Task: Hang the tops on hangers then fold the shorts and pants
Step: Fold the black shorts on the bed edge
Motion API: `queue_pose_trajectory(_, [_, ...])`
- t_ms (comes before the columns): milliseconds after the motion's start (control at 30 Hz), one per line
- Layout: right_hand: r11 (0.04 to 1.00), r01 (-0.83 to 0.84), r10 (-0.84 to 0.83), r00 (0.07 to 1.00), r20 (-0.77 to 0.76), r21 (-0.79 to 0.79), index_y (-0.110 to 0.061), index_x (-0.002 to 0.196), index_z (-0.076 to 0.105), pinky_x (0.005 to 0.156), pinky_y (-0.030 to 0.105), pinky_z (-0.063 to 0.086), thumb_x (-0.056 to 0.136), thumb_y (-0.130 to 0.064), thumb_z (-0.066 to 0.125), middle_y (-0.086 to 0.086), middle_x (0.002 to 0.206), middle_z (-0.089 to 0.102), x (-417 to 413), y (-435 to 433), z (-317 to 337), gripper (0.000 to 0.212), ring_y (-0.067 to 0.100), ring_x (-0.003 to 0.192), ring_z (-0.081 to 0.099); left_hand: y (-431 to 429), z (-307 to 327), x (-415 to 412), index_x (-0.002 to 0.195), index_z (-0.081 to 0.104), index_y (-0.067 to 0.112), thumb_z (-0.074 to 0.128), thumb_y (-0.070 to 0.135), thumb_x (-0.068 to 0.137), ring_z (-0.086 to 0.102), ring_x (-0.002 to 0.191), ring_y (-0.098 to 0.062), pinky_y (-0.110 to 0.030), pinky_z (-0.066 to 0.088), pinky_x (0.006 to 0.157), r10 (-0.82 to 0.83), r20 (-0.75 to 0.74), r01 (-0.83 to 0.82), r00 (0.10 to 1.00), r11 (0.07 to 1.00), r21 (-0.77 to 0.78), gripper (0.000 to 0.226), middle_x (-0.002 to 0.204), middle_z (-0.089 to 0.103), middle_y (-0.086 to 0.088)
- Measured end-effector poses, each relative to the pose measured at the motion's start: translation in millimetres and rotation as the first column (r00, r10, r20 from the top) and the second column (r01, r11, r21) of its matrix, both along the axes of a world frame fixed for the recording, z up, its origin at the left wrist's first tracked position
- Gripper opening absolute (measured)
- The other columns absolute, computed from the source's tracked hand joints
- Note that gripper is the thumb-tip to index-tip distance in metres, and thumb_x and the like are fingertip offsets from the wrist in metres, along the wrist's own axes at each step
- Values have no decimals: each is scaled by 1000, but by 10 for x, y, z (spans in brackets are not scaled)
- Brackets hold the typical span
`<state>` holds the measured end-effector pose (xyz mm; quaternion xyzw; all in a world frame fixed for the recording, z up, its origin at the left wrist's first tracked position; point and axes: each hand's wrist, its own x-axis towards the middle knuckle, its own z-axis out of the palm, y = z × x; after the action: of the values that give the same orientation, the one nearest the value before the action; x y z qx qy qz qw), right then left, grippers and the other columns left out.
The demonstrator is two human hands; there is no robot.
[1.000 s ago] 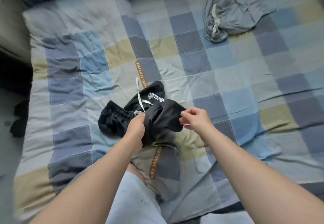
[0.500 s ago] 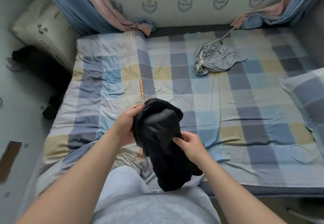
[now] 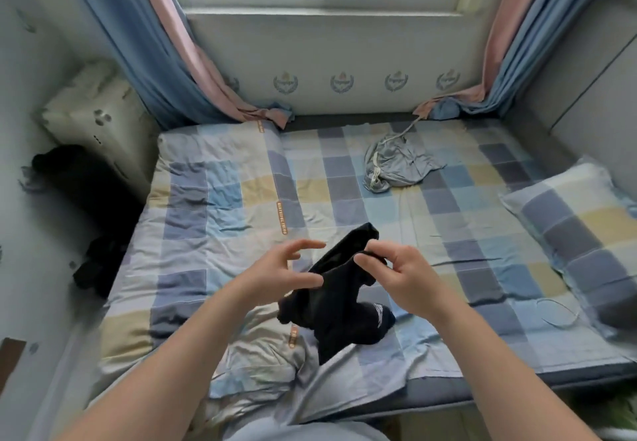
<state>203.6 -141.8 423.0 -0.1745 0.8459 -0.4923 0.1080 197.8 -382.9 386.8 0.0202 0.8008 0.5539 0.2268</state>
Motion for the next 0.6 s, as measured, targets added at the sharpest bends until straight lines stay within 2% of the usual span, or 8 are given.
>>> queue_pose_trajectory(33, [1000,-28,28,1000,-8,-12,0,77,55,63,47,41,100,-23,59,21,69,51,27,-141,75,33,37,66,47,-28,71,64,120,60,49,81,19,81,47,118,17,-4,38,91,-112,-58,110,992,993,-34,54,134,52,23])
queue_pose_trajectory(100, [997,-62,60,997,-51,-39,-6,78,60,60,44,42,99,-29,60,12,66,55,64,-382,234,31,31,63,49,-77,116,158,116,64,42,81,17,81,48,117,16,-4,36,95,-205,-198,192,959,978,-81,47,132,52,21])
queue_pose_trajectory(167, [995,-48,39,993,-108,-86,-20,71,59,55,24,36,95,-34,60,-9,59,48,71,-557,409,28,11,57,43,-134,194,223,99,71,36,73,15,89,60,100,4,-20,45,90,-149,-284,138,947,989,-57,23,108,65,19])
queue_pose_trajectory(267, [994,-16,-3,985,-173,-109,-25,68,57,53,16,31,90,-40,64,-13,57,43,38,-660,622,27,5,54,39,-360,355,257,75,62,25,59,18,99,48,62,-4,-25,38,63,40,-395,-53,918,998,-23,26,64,54,16])
queue_pose_trajectory(367, [996,-13,2,992,-125,-83,-22,75,62,50,19,37,79,-48,72,-9,56,51,-28,-618,701,28,9,51,46,-595,621,240,77,58,10,53,20,98,44,62,-12,-35,36,61,184,-475,-171,861,983,71,23,63,50,-2])
queue_pose_trajectory(467, [999,-43,43,999,9,-11,-26,81,67,54,26,52,71,-41,81,-3,67,65,-82,-589,609,23,17,60,65,-664,892,198,86,59,-3,49,27,93,48,67,-20,-38,38,64,283,-474,-210,834,957,200,32,78,54,-27])
queue_pose_trajectory(533, [999,-43,42,995,86,12,-32,84,72,60,24,55,74,-29,81,-3,75,72,-105,-568,456,14,15,69,72,-674,1031,184,91,60,-6,50,29,93,50,71,-21,-37,40,66,350,-469,-235,811,928,288,36,81,56,-30])
queue_pose_trajectory(600, [999,-27,22,988,152,28,-40,83,75,64,16,52,84,-13,78,-8,79,75,-130,-518,270,27,6,73,72,-698,1105,157,89,61,-3,51,28,93,49,69,-18,-32,40,64,409,-461,-270,787,901,339,33,75,54,-25])
